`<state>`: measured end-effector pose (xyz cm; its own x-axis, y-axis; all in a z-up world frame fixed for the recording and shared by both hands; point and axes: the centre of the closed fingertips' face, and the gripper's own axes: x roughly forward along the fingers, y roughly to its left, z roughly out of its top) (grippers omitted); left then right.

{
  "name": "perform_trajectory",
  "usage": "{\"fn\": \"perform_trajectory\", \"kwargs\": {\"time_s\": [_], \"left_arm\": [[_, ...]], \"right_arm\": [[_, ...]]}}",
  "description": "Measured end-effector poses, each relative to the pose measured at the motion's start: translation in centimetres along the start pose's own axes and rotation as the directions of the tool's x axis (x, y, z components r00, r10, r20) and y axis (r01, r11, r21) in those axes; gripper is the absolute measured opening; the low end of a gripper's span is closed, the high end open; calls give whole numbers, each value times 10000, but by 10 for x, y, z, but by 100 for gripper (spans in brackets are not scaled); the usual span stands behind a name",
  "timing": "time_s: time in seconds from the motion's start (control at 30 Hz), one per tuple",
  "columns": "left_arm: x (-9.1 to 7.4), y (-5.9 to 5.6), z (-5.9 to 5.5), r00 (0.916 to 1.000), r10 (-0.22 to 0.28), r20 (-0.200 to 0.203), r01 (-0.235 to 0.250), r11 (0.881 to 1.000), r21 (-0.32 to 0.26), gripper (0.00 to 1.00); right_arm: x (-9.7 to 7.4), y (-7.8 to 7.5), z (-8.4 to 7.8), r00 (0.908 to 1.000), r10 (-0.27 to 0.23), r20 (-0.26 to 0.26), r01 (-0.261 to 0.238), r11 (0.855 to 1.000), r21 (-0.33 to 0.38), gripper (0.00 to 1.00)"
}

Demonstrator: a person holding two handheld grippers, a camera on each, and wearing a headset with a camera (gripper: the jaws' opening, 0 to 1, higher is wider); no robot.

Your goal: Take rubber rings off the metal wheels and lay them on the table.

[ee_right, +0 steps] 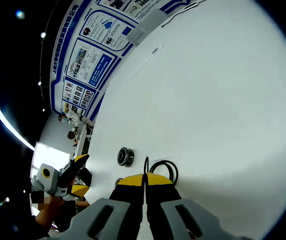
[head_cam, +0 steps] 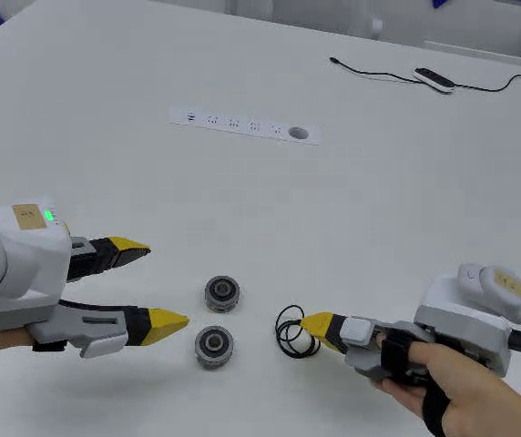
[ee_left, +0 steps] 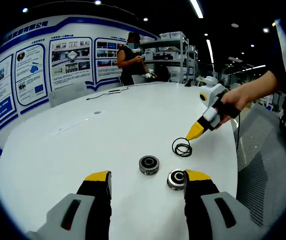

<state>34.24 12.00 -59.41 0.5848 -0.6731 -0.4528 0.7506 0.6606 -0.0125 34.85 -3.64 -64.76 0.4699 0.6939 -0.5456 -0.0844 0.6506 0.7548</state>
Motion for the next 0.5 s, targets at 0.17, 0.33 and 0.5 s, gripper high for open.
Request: {"fn": "perform_trajectory", "kwargs": {"time_s": [0.17, 0.33, 0.5], "left_arm": [[-4, -1, 1, 9999, 85, 56, -85, 10000, -34, 59], [-6, -5, 1, 10000, 77, 60, -77, 10000, -16, 59], [-8, -8, 2, 10000, 43, 89, -42, 10000, -36, 59]], "right_arm": [[-4, -3, 0, 9997, -61, 227, 56, 9998, 213, 1], [-7, -14, -4, 9982, -555, 232, 543, 9973, 490, 2], [-7, -17, -9, 9980, -613, 133, 608, 9974, 380, 2]]}}
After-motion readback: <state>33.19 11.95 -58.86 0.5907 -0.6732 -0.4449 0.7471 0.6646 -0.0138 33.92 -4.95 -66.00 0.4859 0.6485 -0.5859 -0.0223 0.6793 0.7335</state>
